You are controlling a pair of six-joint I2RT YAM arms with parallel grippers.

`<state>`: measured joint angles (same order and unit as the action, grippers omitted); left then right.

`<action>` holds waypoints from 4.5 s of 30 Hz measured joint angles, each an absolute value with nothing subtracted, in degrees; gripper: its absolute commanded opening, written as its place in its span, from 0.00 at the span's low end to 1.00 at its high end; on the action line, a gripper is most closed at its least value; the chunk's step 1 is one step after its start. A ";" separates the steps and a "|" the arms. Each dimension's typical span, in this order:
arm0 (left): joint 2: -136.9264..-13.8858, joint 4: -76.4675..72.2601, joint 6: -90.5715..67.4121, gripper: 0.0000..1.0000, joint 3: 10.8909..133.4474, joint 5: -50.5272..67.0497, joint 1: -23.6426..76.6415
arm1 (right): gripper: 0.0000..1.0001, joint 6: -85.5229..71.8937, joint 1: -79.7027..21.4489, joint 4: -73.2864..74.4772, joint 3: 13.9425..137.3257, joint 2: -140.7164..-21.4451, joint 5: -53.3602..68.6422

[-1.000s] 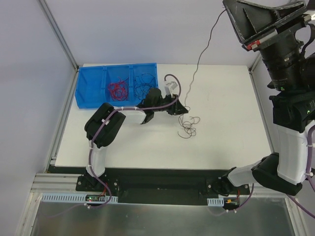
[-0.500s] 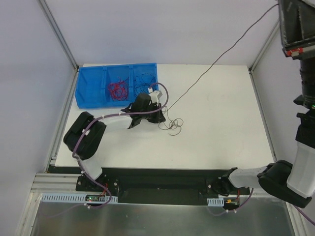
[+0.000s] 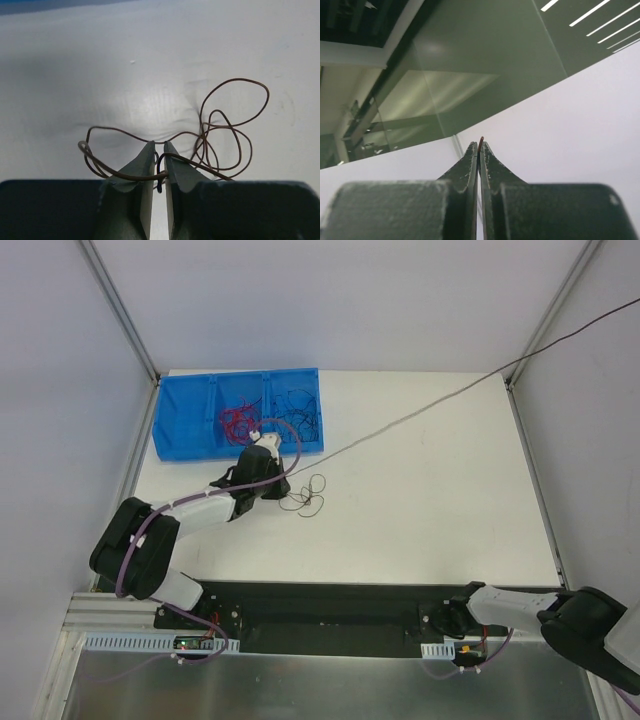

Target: Untangle the cables

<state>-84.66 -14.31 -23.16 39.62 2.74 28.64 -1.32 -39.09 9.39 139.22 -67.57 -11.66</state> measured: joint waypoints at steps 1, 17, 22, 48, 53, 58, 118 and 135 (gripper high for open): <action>-84.25 -14.15 -23.42 0.11 38.63 2.15 27.81 | 0.01 -0.30 -39.09 9.67 138.82 -67.35 -12.14; -80.53 -13.65 -29.58 0.28 30.00 -1.78 15.44 | 0.00 9.06 -39.68 8.86 137.58 -63.68 -17.02; -78.98 -12.73 -31.09 0.38 29.61 -2.13 14.33 | 0.00 11.49 -40.56 6.39 137.25 -61.06 -18.20; -74.83 -10.00 -39.24 0.57 28.03 0.03 -2.92 | 0.00 23.90 -51.00 0.34 131.79 -54.72 -24.05; -73.06 -9.96 -39.70 0.66 28.03 0.95 -3.49 | 0.00 26.26 -51.90 -0.25 130.78 -54.72 -25.47; -73.87 -9.98 -40.01 0.72 28.21 1.69 -5.65 | 0.00 27.73 -52.77 -0.47 130.15 -54.57 -26.15; -67.16 -9.54 -27.44 0.81 58.92 49.82 14.48 | 0.00 -10.07 -50.59 10.41 49.08 -43.38 -25.17; -91.20 -37.98 -44.97 0.72 51.66 62.87 35.46 | 0.00 -32.47 -39.31 18.55 41.41 -42.19 -1.98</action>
<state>-91.20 -37.98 -44.97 51.66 62.87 35.46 -32.47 -39.31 18.55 41.41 -42.19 -1.98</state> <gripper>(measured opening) 0.684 0.010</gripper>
